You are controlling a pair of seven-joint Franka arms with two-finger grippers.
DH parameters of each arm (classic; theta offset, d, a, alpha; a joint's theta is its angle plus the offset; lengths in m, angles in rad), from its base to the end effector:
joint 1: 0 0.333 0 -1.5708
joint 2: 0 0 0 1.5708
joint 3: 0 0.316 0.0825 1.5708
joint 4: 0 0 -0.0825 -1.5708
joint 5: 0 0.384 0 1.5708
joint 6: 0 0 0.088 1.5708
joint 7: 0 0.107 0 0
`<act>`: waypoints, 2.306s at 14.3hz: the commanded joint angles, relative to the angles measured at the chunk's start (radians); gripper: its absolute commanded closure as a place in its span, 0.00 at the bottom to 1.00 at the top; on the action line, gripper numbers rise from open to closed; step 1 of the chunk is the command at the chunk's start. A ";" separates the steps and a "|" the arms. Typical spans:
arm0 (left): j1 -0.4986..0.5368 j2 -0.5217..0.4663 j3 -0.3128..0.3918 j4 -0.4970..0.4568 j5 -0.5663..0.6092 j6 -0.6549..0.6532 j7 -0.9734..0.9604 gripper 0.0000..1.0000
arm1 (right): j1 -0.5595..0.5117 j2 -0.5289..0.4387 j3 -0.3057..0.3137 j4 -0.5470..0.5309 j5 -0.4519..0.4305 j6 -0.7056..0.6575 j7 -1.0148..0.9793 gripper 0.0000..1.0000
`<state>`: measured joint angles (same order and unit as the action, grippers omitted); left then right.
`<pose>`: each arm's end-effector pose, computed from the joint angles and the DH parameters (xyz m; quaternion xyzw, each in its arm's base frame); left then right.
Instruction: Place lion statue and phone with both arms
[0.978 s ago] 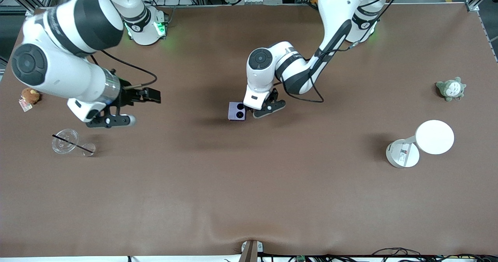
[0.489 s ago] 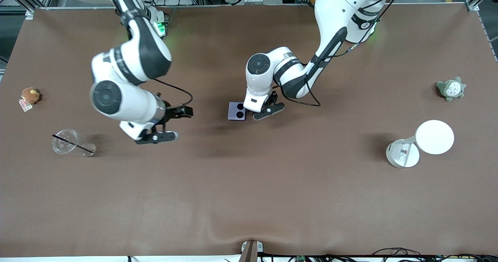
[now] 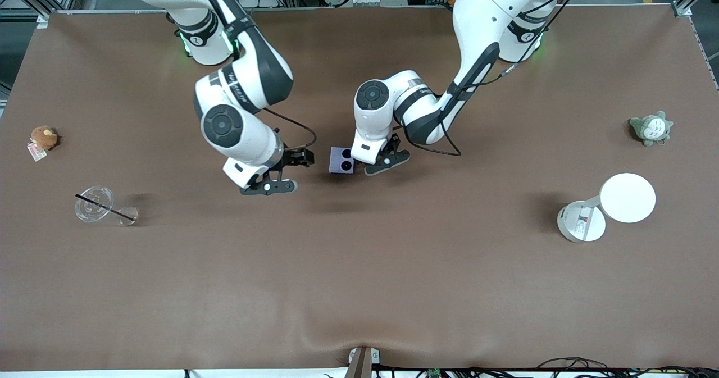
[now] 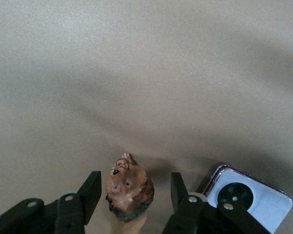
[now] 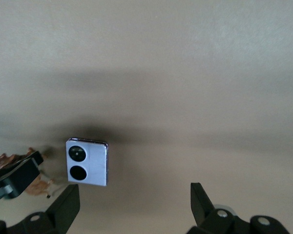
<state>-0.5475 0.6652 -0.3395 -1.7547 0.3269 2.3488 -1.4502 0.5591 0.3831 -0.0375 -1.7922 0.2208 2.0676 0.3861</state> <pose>0.4350 -0.4972 0.2049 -0.9805 -0.1960 -0.0061 0.0127 0.5433 0.3273 0.3301 -0.9947 -0.0107 0.0858 0.0548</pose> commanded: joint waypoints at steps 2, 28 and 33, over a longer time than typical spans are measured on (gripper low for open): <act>-0.009 0.013 0.005 0.017 0.029 0.017 -0.032 0.45 | 0.034 -0.016 -0.010 -0.075 -0.004 0.074 0.083 0.00; 0.507 -0.197 -0.197 -0.039 0.021 -0.199 0.546 1.00 | 0.271 0.175 -0.016 -0.064 -0.015 0.307 0.324 0.00; 0.906 -0.202 -0.443 -0.063 0.023 -0.263 0.815 1.00 | 0.272 0.244 -0.018 0.003 -0.035 0.318 0.392 0.00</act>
<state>0.2564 0.4875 -0.7225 -1.7728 0.3360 2.0888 -0.7101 0.8272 0.5883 -0.0522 -1.8441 0.2107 2.3881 0.7241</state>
